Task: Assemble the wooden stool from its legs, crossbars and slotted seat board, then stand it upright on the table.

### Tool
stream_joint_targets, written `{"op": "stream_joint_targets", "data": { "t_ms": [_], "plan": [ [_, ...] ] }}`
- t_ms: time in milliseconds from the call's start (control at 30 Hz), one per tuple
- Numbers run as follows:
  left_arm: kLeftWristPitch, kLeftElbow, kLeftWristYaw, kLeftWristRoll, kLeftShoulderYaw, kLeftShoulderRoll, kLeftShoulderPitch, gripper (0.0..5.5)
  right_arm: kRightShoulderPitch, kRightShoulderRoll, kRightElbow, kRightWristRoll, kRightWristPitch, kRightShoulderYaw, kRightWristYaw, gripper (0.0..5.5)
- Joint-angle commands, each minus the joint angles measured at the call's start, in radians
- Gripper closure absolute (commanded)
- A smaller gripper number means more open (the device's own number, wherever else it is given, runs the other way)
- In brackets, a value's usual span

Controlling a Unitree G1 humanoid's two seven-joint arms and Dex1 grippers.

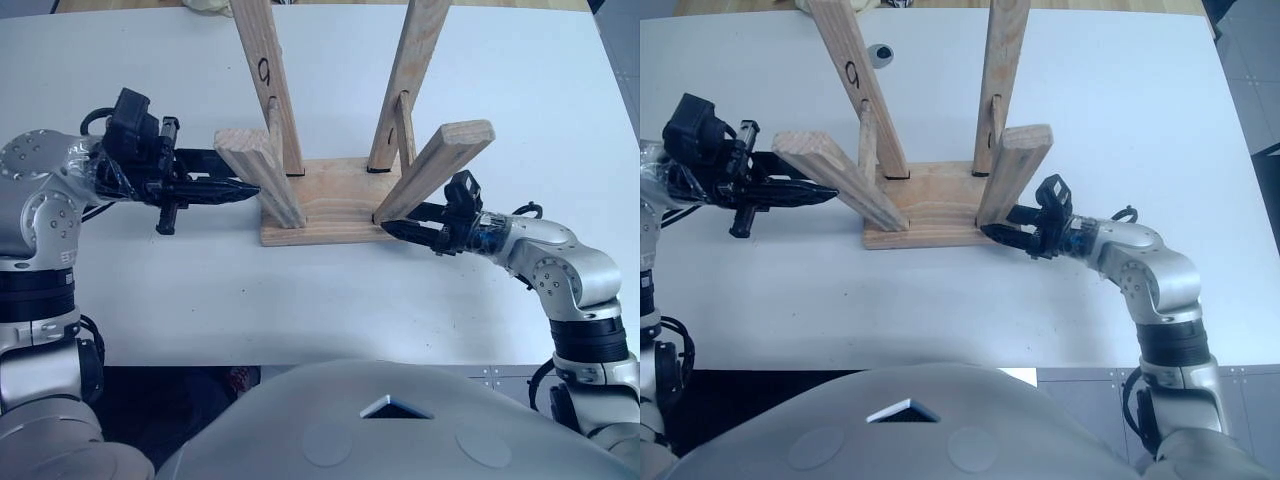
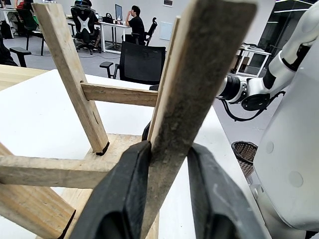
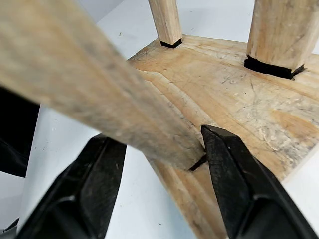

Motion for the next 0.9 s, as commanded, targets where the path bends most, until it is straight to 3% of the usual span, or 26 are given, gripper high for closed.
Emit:
{"op": "stream_joint_targets", "data": {
  "t_ms": [33, 133, 433, 467, 733, 900],
  "plan": [
    [0.021, 0.004, -0.007, -0.002, -0.024, -0.008, -0.002, 4.48, -0.005, 0.027, 0.002, 0.024, -0.007, 0.004, 0.022, 2.86],
    [0.015, 0.012, 0.019, 0.002, -0.015, -0.015, -0.007, 4.48, 0.012, 0.010, 0.010, 0.015, -0.014, 0.018, 0.056, 3.20],
    [0.056, 0.015, 0.097, -0.022, 0.009, -0.034, -0.024, 4.48, 0.022, -0.007, 0.078, -0.028, -0.049, 0.035, 0.109, 3.48],
    [0.066, 0.013, 0.099, -0.023, 0.006, -0.030, -0.024, 4.12, 0.020, -0.006, 0.079, -0.029, -0.049, 0.036, 0.111, 3.49],
    [0.074, -0.034, 0.119, -0.078, 0.076, -0.040, 0.020, 2.97, 0.014, 0.000, 0.088, -0.045, -0.051, 0.038, 0.115, 3.70],
    [0.036, -0.017, 0.116, -0.168, 0.227, -0.057, 0.066, 2.93, 0.030, 0.001, 0.078, -0.054, -0.054, 0.042, 0.106, 3.73]
  ]
}}
